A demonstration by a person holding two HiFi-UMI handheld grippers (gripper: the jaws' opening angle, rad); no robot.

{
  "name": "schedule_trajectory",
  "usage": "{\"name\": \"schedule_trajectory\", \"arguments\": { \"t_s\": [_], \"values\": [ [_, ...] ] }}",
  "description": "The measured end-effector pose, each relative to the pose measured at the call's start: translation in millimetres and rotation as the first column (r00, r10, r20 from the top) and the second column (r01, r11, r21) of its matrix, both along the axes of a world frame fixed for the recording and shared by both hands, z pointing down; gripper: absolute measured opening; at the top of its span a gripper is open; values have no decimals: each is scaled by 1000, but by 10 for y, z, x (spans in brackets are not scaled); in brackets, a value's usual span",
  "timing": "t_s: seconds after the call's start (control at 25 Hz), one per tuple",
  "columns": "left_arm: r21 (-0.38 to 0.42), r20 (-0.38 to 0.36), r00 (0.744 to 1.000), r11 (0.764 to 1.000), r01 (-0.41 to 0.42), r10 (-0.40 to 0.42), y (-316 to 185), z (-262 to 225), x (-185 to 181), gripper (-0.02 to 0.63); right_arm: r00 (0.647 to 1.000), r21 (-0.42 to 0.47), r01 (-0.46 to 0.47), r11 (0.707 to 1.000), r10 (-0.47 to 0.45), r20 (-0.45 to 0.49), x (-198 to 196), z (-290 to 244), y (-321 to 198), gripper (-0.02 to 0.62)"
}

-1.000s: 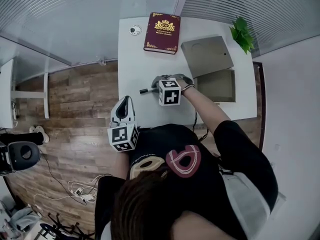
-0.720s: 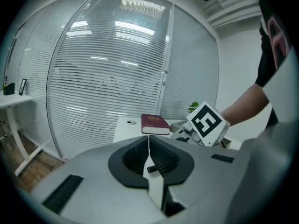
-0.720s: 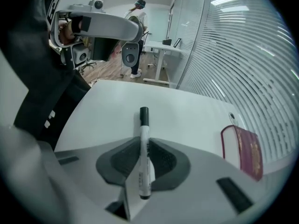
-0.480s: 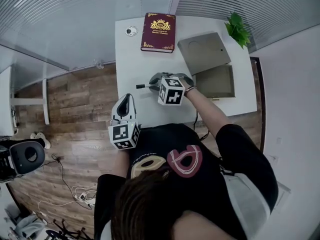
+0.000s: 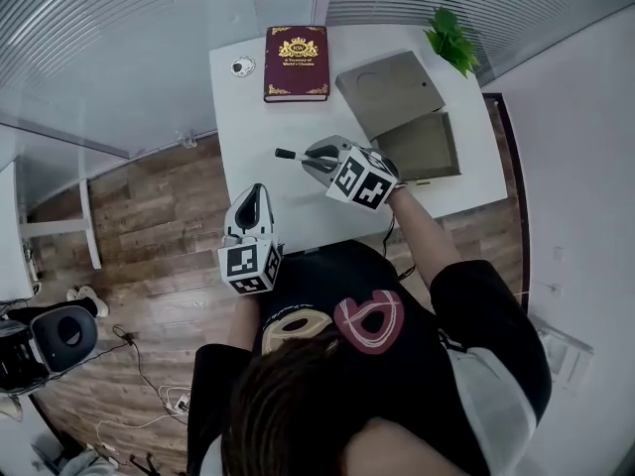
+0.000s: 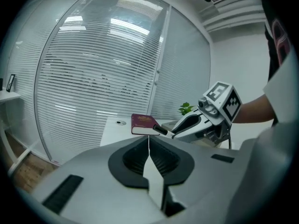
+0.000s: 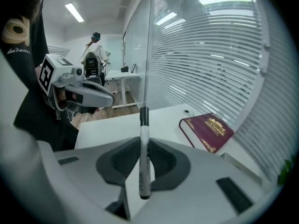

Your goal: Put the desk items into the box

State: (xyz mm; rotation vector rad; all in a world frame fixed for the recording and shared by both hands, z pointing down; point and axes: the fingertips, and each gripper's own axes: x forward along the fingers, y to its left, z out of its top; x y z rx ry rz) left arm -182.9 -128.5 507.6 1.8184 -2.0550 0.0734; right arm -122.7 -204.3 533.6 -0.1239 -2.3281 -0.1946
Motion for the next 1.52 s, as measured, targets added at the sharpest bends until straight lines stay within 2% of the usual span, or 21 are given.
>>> {"name": "schedule_trajectory", "arguments": {
  "t_s": [0.28, 0.76, 0.96, 1.08, 1.2, 1.52],
  "values": [
    [12, 0, 992, 991, -130, 130, -185, -14, 300, 20, 990, 44, -134, 990, 132, 43, 318, -261, -225, 72],
    [-6, -28, 975, 975, -222, 222, -329, 88, 543, 20, 955, 117, -296, 948, 298, 1, 1041, -300, -539, 72],
    [-8, -35, 967, 967, -254, 253, -417, 117, 656, 20, 943, 158, -319, 934, 329, -41, 1336, -291, -707, 72],
    [-6, -54, 968, 969, -247, 246, -485, 130, 649, 20, 937, 183, -324, 928, 341, -73, 1518, -275, -840, 71],
    [7, -76, 971, 973, -229, 229, -576, 109, 621, 20, 934, 201, -312, 928, 339, -116, 1699, -238, -945, 71],
    [-1, -62, 977, 979, -205, 205, -728, 115, 650, 20, 922, 192, -292, 937, 329, -206, 2096, -25, -1102, 72]
  ]
}}
